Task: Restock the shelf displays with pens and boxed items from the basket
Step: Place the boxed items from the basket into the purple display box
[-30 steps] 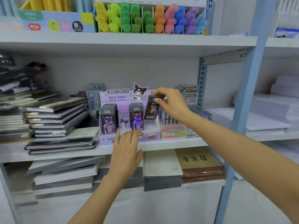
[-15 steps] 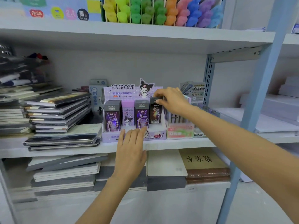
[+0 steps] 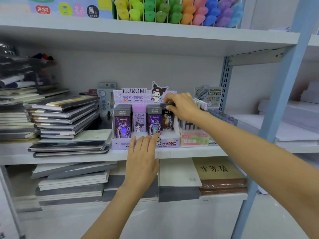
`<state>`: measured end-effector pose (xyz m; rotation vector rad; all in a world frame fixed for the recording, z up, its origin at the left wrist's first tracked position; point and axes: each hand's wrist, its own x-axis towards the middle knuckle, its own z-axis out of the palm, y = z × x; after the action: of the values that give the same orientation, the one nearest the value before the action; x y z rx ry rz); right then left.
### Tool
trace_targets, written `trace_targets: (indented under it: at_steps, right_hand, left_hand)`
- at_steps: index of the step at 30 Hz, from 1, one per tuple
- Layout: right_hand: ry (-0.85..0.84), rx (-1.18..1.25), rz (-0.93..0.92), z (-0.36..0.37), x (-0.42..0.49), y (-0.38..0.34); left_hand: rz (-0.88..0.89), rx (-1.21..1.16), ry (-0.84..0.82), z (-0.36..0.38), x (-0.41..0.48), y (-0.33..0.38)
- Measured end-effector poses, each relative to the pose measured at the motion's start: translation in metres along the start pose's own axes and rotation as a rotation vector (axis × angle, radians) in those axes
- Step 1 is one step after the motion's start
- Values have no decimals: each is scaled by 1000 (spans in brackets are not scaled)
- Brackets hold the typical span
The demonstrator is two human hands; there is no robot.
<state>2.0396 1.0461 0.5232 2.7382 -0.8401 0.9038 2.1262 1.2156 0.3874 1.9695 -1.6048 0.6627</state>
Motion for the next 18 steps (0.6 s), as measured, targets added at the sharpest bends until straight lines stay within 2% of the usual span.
trace_targets:
  at_steps: [7,15,18]
  right_hand:
    - [169,-50,-15,11,-8,2]
    - [53,-149,-36,3,-10,-2]
    - [86,-80,-96,-6,-31,-8]
  left_hand:
    - [14,4,-2,-1,0,0]
    - [24,33,-20,-2,1,-2]
    - [27,7,-15,-4,0,-1]
